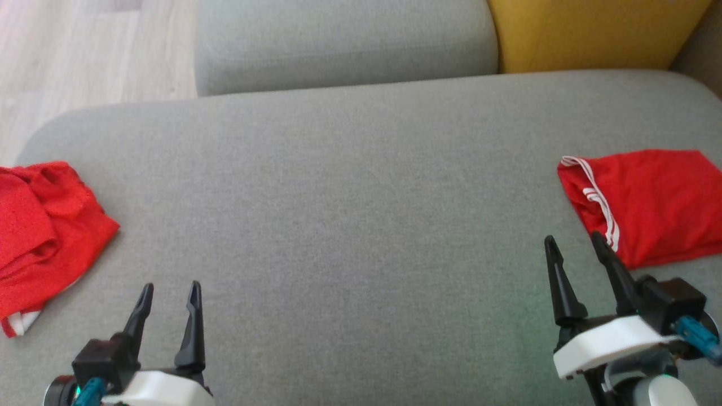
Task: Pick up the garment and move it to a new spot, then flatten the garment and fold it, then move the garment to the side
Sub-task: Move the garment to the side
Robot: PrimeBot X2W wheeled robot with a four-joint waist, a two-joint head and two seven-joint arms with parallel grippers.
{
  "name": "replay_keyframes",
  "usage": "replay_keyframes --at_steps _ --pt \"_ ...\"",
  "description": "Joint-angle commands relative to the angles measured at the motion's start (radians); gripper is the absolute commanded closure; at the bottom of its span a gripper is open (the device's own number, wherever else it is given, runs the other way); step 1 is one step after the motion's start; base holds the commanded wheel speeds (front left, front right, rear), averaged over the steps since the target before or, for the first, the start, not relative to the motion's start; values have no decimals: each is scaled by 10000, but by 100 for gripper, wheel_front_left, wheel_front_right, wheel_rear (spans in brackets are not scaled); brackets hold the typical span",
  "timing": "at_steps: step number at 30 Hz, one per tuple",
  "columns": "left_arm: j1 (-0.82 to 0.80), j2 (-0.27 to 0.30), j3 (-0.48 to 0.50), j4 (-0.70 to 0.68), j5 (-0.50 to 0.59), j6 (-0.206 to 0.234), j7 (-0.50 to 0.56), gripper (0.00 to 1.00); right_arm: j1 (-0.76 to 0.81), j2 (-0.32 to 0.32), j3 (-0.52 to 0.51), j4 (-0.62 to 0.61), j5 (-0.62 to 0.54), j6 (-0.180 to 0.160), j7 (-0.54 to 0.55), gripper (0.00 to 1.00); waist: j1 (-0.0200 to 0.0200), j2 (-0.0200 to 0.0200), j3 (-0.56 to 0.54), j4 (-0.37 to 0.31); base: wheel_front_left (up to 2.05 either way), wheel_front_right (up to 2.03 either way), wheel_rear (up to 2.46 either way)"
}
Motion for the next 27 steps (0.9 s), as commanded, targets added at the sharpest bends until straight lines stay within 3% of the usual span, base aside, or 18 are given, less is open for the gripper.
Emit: replay_keyframes --at_steps 1,27 --pt "-270 190 320 -500 -23 82 64 0 -172 -43 225 -493 64 65 6 0 1 -1 -139 42 0 0 0" --pt "125 214 251 -850 -298 338 420 0 290 -42 139 -977 121 65 268 0 1 -1 -286 -169 0 0 0"
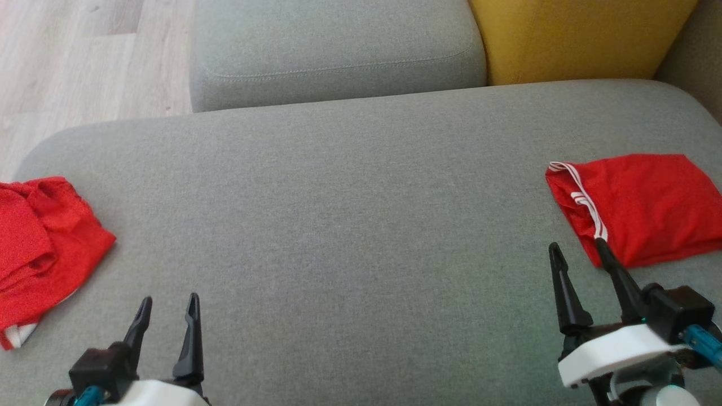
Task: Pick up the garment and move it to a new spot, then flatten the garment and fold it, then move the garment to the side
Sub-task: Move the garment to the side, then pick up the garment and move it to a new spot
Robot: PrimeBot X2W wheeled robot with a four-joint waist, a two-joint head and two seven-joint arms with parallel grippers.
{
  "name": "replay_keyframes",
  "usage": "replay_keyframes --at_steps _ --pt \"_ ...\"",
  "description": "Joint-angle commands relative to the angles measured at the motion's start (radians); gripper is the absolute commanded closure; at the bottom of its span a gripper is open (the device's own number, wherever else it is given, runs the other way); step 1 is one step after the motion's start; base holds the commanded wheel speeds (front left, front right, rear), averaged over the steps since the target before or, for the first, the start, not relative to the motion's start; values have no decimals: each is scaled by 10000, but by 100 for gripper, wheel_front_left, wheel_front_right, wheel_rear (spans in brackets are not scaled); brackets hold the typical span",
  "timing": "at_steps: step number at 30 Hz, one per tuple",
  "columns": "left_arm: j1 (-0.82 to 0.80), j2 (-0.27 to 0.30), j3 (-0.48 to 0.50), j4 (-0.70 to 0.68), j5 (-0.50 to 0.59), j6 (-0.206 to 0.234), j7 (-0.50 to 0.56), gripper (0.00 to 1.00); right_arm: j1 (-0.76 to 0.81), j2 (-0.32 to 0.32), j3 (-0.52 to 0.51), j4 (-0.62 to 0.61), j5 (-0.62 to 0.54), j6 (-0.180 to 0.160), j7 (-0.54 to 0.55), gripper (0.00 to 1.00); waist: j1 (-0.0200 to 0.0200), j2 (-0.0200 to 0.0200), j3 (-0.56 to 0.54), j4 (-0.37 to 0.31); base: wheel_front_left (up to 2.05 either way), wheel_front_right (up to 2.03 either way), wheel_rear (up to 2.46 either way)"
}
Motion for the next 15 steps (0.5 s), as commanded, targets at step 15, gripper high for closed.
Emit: replay_keyframes --at_steps 15 --pt "-862 68 230 -362 -39 234 -84 0 -14 -51 11 -697 80 65 14 0 1 0 141 805 0 0 0"
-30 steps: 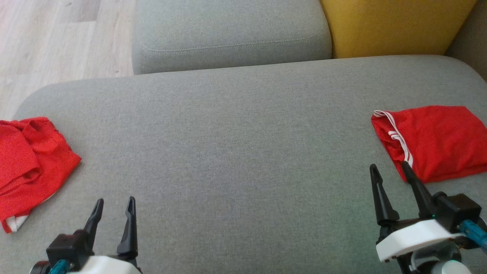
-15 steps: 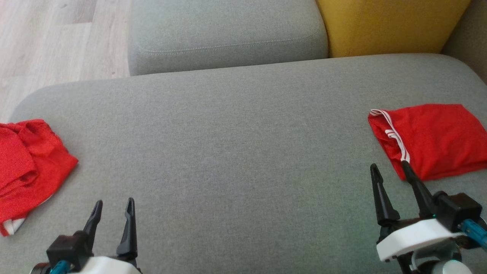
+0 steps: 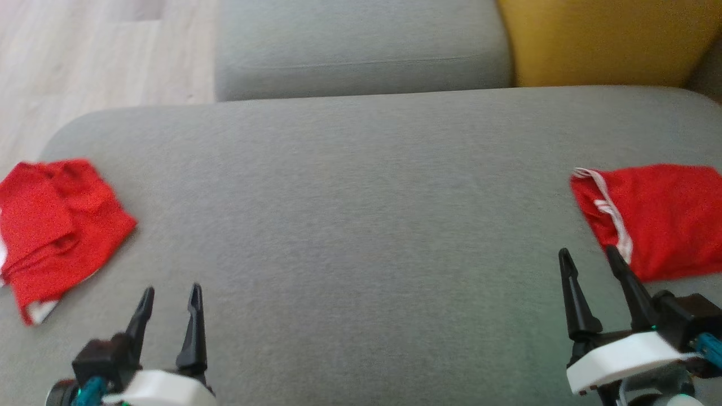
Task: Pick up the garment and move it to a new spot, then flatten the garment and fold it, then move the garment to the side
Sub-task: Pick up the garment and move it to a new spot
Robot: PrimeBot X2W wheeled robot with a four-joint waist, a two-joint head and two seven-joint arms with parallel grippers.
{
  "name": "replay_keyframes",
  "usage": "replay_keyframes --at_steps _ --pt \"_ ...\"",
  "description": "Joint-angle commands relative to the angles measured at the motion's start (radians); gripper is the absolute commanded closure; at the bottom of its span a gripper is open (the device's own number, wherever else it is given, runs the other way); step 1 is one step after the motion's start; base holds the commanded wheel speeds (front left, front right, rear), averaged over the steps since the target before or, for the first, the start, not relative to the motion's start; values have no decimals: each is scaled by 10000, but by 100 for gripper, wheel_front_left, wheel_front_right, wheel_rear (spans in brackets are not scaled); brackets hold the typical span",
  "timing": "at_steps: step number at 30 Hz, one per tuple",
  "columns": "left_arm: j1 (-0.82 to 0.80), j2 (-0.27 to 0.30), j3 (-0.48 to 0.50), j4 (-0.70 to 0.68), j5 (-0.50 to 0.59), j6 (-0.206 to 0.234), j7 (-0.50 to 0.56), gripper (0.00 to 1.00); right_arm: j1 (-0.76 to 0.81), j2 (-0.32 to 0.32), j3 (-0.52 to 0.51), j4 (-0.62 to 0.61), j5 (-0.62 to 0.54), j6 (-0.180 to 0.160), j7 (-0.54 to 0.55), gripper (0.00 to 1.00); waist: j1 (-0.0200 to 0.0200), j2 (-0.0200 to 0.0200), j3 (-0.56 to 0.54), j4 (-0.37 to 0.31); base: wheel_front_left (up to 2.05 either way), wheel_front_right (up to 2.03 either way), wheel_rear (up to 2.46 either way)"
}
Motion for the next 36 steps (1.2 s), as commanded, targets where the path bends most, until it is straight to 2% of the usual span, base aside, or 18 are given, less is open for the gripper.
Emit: replay_keyframes --at_steps 1,11,19,36 --pt "-793 60 403 -355 -55 76 -96 0 -269 -53 206 -465 60 65 -46 0 1 0 60 563 0 0 0" --pt "-1080 -4 560 -99 -272 47 -592 0 -139 -53 143 -823 21 65 29 0 1 0 -41 2458 0 0 0" --pt "-1012 217 672 0 -165 135 -736 0 -205 -53 343 -896 11 65 105 0 1 0 -158 3412 0 0 0" --pt "-1174 391 684 75 -153 296 -674 0 -283 -53 392 -833 -20 65 150 0 1 0 38 3636 0 0 0"
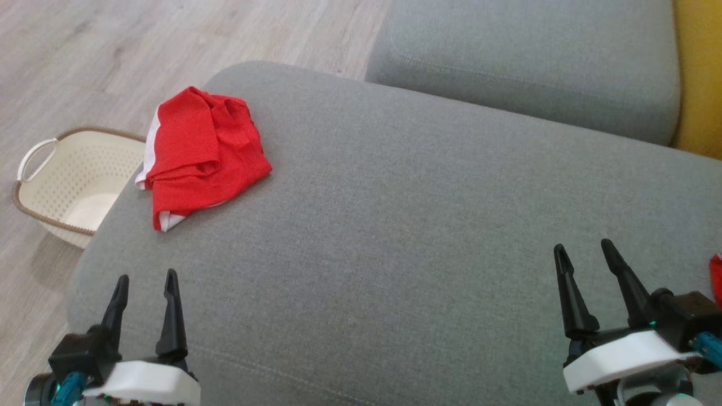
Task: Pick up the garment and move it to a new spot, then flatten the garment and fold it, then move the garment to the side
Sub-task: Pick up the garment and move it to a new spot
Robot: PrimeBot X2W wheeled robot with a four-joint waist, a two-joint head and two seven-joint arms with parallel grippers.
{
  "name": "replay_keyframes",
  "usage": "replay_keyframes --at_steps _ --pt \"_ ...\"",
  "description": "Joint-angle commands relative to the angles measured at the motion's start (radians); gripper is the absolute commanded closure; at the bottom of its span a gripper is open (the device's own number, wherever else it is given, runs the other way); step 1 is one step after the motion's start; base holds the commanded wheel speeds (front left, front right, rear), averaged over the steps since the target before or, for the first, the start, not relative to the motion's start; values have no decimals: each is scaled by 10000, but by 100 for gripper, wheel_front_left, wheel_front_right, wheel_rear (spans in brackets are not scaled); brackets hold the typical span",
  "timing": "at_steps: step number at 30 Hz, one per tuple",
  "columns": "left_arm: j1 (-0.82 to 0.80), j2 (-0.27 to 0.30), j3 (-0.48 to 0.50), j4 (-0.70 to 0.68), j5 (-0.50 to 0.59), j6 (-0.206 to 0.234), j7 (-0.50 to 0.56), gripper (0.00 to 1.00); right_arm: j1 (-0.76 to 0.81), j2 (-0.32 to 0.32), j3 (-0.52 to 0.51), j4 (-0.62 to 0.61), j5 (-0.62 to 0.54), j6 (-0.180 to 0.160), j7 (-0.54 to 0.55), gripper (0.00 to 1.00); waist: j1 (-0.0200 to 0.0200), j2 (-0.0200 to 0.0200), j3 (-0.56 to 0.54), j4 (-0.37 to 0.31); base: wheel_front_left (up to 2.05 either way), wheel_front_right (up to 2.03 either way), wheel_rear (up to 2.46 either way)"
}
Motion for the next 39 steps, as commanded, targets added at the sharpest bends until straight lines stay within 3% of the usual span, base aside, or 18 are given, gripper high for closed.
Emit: replay_keyframes --at_steps 1,6,13,20,28,29,30,31,32,39 --pt "-713 135 436 -274 77 44 -65 0 -390 -70 210 -396 -31 65 80 0 0 0 169 -23 0 0 0" --pt "-1454 -19 555 280 -298 -76 -135 0 -669 -70 250 -771 -299 65 444 0 0 0 1072 -161 0 0 0" --pt "-3283 -38 769 2278 -859 -593 -293 0 -1348 -135 376 -1422 -827 65 1065 0 0 0 2593 -525 0 0 0" --pt "-5971 275 910 5771 -1291 -1473 -409 0 -2120 -458 417 -1812 -1006 65 1449 0 0 0 3979 -1026 0 0 0" --pt "-8285 442 1021 9677 -1952 -2315 174 0 -2591 -498 486 -1742 -1020 65 1424 0 0 0 4587 -1392 0 0 0" --pt "-8479 472 1033 10030 -2014 -2371 224 5 -2634 -492 485 -1696 -1018 65 1397 0 0 0 4600 -1436 0 0 0" --pt "-8645 506 1026 10349 -2045 -2411 258 55 -2669 -483 473 -1644 -1011 65 1367 0 0 0 4606 -1471 0 0 0" --pt "-8789 516 1044 10645 -2110 -2449 299 94 -2712 -472 473 -1609 -989 65 1289 0 0 0 4605 -1502 0 0 0" --pt "-8908 525 1048 10922 -2165 -2489 363 100 -2755 -459 482 -1561 -944 65 1183 0 0 0 4590 -1533 0 0 0" --pt "-9060 749 1127 11726 -2203 -2564 -438 100 -3030 -426 421 -947 -762 65 143 0 0 0 4165 -1731 0 0 0"
